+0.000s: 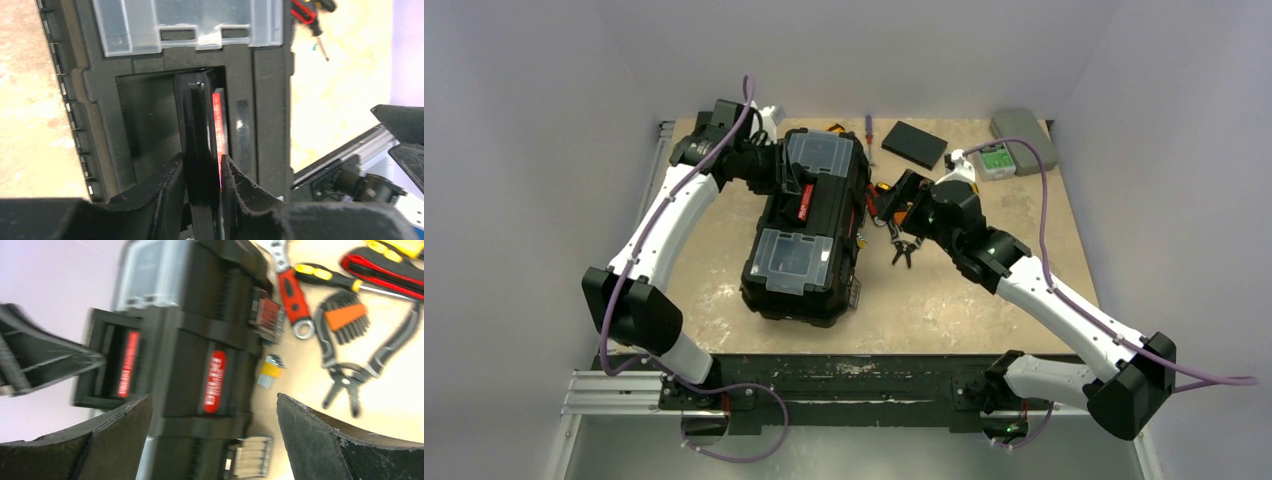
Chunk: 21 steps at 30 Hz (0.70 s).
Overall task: Pack the tool kit
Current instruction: Open the toolbox at the center of the board.
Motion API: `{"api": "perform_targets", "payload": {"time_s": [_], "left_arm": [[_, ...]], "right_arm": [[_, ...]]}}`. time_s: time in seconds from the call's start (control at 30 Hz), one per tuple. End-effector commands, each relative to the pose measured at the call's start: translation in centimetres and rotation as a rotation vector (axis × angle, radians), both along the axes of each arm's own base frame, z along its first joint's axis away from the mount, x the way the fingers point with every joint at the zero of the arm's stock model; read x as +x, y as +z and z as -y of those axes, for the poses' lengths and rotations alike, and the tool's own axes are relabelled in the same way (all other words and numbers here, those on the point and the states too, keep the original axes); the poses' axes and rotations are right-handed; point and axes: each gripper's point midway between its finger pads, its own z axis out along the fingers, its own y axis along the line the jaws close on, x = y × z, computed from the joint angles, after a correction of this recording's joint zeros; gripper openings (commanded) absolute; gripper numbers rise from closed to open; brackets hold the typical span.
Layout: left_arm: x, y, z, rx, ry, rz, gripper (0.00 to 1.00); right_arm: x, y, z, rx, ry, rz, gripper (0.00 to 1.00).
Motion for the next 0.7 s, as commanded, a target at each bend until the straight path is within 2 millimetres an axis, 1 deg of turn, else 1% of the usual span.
{"api": "perform_targets", "payload": {"time_s": [0.0,0.1,0.17,0.2,0.27,0.33,0.37,0.5,0.57,0.63,0.67], "left_arm": [[-0.5,-2.1,-1.4,0.138,-0.011,-0.035,0.36],[-0.6,-1.9,-1.1,0.126,-0.021,-0.031,0.37],[-0.9,-1.7,-0.3,0.086,-0.050,-0.040,0.38],[-1.1,-1.7,0.2,0.064,-0.069,-0.050,0.34],[-1.4,-1.5,0.9,0.027,-0.094,-0.064,0.22],[-1.6,-1.0,1.4,-0.001,-0.114,-0.061,0.05],[-1.7,-0.7,1.5,-0.011,-0.120,-0.057,0.00],[-1.8,1.5,1.4,-0.028,-0.110,-0.009,0.00],[-1.9,2.8,1.3,-0.037,-0.100,0.010,0.00],[-1.9,3.7,1.2,-0.044,-0.091,0.015,0.00],[-1.9,4.2,1.1,-0.058,-0.086,0.017,0.00]], "right_arm": [[0.0,-3.2,2.7,-0.108,-0.088,-0.043,0.94],[0.1,-3.8,2.8,-0.123,-0.089,-0.061,0.94],[0.2,-4.3,2.7,-0.137,-0.082,-0.073,0.94],[0.2,-4.5,2.7,-0.143,-0.077,-0.079,0.94],[0.1,-4.9,2.4,-0.154,-0.054,-0.086,0.94],[0.0,-5.6,2.0,-0.170,-0.015,-0.092,0.94],[-0.1,-6.0,1.8,-0.177,0.007,-0.093,0.94],[-0.3,-7.8,1.1,-0.177,0.095,-0.094,0.94],[-0.2,-9.1,0.8,-0.159,0.132,-0.102,0.93],[0.1,-10.0,0.5,-0.131,0.158,-0.114,0.91],[0.1,-10.1,-0.1,-0.106,0.192,-0.114,0.91]]}}
